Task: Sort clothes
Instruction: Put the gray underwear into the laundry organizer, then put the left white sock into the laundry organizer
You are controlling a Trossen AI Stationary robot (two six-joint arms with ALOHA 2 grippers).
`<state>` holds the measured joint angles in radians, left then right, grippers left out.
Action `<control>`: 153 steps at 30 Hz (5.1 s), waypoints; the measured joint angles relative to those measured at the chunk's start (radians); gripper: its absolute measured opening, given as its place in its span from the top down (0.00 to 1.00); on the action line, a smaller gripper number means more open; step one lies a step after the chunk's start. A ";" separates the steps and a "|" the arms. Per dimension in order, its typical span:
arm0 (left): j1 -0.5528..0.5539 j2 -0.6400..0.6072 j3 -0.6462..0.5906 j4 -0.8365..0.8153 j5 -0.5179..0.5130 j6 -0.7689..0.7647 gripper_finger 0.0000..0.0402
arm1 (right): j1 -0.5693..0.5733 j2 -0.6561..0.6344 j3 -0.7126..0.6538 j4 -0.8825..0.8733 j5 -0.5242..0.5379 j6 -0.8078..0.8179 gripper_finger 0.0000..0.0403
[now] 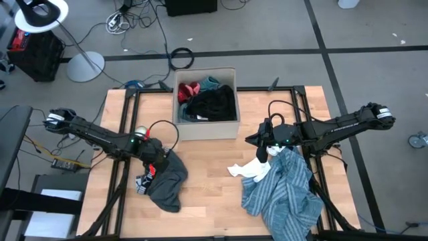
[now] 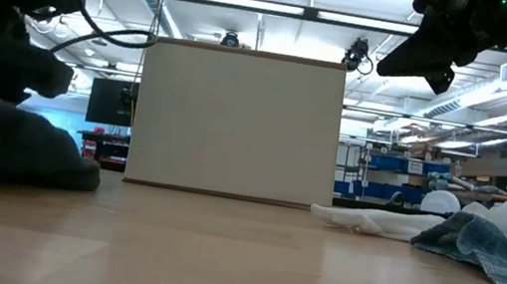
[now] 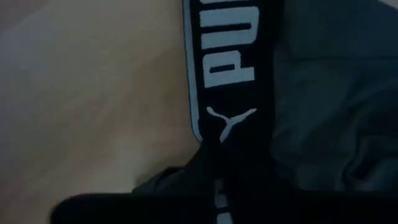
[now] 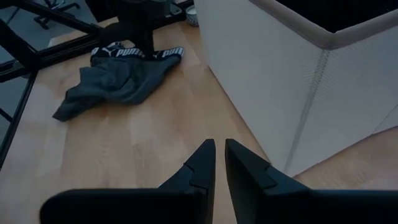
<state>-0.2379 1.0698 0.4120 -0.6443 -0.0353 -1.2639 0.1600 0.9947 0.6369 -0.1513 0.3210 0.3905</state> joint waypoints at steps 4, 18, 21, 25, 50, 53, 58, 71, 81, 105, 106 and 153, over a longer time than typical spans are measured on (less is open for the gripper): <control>0.000 0.005 0.051 0.004 0.008 0.032 0.99 | 0.000 0.000 0.000 0.000 0.000 0.009 0.90; 0.000 0.003 0.592 -0.147 -0.100 0.333 1.00 | 0.000 0.000 0.000 0.001 0.000 0.010 0.90; 0.009 0.003 0.713 -0.166 -0.150 0.410 1.00 | 0.000 0.000 0.000 0.004 0.000 0.010 0.90; 0.047 0.016 0.872 -0.176 -0.177 0.518 1.00 | 0.000 0.000 0.000 0.012 0.000 0.010 0.90; 0.642 0.540 1.895 -0.152 -0.146 1.157 1.00 | -0.004 0.000 0.000 0.024 0.000 -0.002 0.90; 0.659 0.566 1.911 -0.192 -0.141 1.158 1.00 | -0.004 0.000 0.000 0.023 0.000 -0.008 0.90; 0.658 0.626 1.868 -0.363 -0.114 1.159 1.00 | -0.004 0.000 0.000 0.023 0.000 -0.019 0.90; 0.667 0.709 1.316 -0.094 0.015 1.157 1.00 | -0.004 0.000 0.000 0.023 0.000 -0.018 0.90; 0.715 0.741 1.010 0.198 0.060 1.059 0.85 | -0.004 0.000 0.000 0.021 0.000 -0.022 0.90; 0.699 0.669 1.252 -0.173 0.157 1.082 0.67 | -0.004 0.000 0.000 0.013 0.000 -0.025 0.90; 0.688 0.643 1.252 -0.186 0.138 1.090 0.67 | -0.004 0.000 0.000 0.013 0.000 -0.025 0.90; -0.006 -0.146 0.142 0.357 -0.312 0.863 0.67 | 0.167 0.453 0.000 -0.126 -0.134 0.128 0.68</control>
<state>-0.2443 0.9234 0.5538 -0.2874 -0.3476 -0.4007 0.3275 1.4474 0.6373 -0.2774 0.1872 0.5181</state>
